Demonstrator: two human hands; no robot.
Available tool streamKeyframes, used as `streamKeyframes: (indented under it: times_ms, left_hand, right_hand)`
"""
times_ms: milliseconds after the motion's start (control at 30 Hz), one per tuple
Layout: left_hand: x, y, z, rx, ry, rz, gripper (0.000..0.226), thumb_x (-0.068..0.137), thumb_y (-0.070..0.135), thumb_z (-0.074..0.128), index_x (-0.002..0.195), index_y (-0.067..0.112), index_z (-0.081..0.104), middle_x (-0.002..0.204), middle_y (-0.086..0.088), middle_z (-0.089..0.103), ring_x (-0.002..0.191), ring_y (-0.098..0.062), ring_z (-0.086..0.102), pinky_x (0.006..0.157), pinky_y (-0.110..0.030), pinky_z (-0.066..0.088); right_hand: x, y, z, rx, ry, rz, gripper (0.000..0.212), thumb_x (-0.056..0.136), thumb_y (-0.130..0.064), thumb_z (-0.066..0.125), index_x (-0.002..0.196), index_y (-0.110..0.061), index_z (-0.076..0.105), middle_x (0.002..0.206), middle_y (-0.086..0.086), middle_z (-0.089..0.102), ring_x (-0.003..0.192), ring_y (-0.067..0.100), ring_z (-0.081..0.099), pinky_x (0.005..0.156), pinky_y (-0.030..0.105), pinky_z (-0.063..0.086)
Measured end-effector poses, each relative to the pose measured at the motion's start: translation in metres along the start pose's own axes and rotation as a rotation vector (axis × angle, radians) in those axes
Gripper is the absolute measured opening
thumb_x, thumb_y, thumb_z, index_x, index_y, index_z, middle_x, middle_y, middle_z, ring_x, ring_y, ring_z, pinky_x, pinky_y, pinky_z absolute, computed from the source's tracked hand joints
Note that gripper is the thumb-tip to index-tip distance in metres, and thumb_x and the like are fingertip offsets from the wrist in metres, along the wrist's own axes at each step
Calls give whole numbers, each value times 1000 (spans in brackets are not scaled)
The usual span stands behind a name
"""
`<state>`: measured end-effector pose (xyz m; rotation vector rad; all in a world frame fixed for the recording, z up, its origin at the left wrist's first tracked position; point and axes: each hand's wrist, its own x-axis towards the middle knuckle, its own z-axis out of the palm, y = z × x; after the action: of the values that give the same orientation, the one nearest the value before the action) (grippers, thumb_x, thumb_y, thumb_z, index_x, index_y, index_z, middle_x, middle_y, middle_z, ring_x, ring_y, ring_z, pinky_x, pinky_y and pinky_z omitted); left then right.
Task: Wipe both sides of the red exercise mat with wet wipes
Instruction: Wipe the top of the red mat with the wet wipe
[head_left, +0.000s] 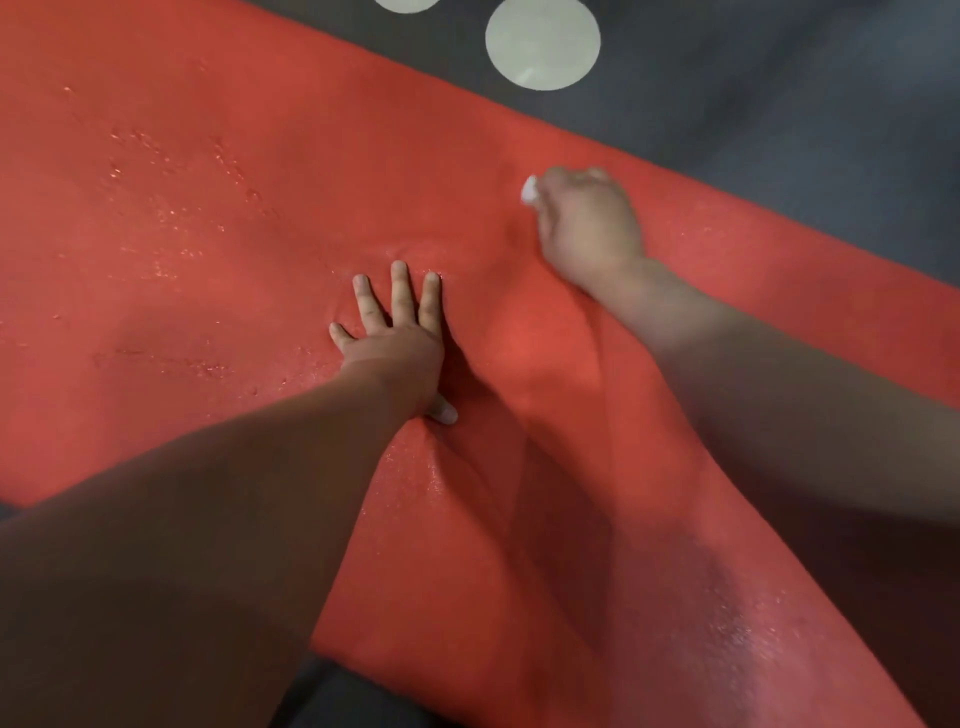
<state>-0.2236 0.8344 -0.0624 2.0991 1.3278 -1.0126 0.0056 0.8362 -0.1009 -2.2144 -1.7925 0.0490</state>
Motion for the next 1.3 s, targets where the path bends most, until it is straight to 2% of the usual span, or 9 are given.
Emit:
streamKeyframes:
  times_ms: [100,167,333,533,600,733,967,1167,1300]
  left_hand:
    - [0,-1,1,0,5,5,157,64,46,92,148,26,-39,152,-4,-51,142,-48,-36,114,-76,7]
    - [-1,-1,1,-2,7,7,157,64,46,92,148,26,-39,152,-4,-50,142,-48,-36,114,-76,7]
    - [-2,-3,1,-9,13,22,157,64,47,92,147,25,-40,151,-4,-51,142,-48,-37,115,-76,7]
    - [0,-8,5,-18,61,28,161,60,50,93,148,21,-39,155,0,-47,145,-44,-34,116,-74,9]
    - [-1,-8,5,-24,61,29,162,59,49,93,149,20,-38,155,1,-47,145,-44,-34,116,-73,9]
    - [-1,-8,3,-28,51,28,161,60,49,93,149,19,-38,154,0,-48,144,-44,-35,116,-73,9]
    - [0,-8,4,-32,57,23,163,58,48,94,151,18,-36,155,0,-47,145,-45,-34,115,-75,9]
    - [2,-7,3,-28,47,13,163,59,49,94,149,19,-38,153,-1,-49,144,-45,-35,115,-75,9]
    - [1,-7,4,-26,46,13,163,59,49,93,149,18,-39,153,-1,-49,144,-45,-35,115,-75,9]
  right_hand:
    - [-31,-28,10,169,-173,-437,15,98,-25,48,101,-21,62,91,6,69,84,33,60,80,42,49]
    - [-35,-25,6,106,-242,-514,22,99,-32,43,104,-23,62,96,1,69,90,29,58,83,40,45]
    - [0,4,-3,-125,-2,86,28,96,-29,39,99,-13,61,94,15,70,91,39,59,80,45,45]
    - [-24,-35,3,105,-273,-579,17,96,-25,47,103,-21,62,94,2,68,89,27,59,84,40,46]
    - [-7,-25,-2,-2,-222,-480,26,97,-33,41,106,-23,62,99,2,69,95,30,57,85,42,45]
    - [26,-9,3,-113,-21,70,28,96,-28,38,102,-13,60,96,15,69,91,39,57,82,44,43]
    - [-5,-43,16,115,-249,-607,17,99,-23,46,103,-21,62,94,3,67,84,27,56,83,40,47]
    - [62,1,9,-82,37,265,21,96,-19,43,106,-13,61,104,15,67,102,37,57,85,41,40]
    - [53,-32,30,88,-63,-181,18,94,-14,46,98,-12,63,93,14,68,85,36,60,88,39,37]
